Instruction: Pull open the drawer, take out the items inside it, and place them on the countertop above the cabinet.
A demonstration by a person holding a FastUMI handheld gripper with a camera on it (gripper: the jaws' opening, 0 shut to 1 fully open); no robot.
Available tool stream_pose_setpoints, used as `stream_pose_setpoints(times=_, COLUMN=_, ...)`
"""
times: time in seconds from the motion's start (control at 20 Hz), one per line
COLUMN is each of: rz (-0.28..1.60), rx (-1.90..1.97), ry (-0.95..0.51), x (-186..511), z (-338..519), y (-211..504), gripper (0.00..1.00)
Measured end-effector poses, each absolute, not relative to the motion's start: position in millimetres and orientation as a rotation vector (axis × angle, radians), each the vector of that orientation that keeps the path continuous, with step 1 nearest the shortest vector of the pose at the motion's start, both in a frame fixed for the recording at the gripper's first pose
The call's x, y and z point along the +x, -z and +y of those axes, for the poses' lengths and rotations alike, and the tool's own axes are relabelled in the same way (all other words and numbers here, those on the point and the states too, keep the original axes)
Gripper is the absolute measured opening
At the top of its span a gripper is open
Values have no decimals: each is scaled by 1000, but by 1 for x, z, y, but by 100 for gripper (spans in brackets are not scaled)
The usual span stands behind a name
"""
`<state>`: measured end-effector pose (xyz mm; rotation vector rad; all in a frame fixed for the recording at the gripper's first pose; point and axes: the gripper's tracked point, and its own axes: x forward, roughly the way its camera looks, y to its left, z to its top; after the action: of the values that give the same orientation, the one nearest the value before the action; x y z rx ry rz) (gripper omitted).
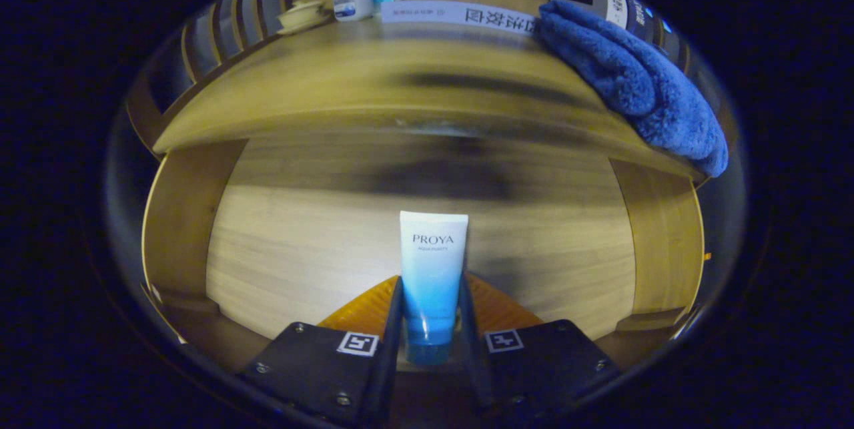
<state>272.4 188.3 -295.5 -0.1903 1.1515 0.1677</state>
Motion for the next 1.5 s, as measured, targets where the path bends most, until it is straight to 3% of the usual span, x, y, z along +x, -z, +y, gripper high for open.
stream_pose_setpoints(times=0.2, rz=975, rx=-151, ry=-185, x=289, z=194, y=276, gripper=44)
stream_pose_setpoints(times=0.85, rz=711, rx=-67, ry=-248, x=262, z=220, y=221, gripper=43)
stream_pose_setpoints(times=1.15, rz=584, rx=1, ry=-236, x=309, z=230, y=162, gripper=43)
stream_pose_setpoints(times=1.5, rz=557, rx=-58, ry=-166, x=372, z=244, y=167, gripper=43)
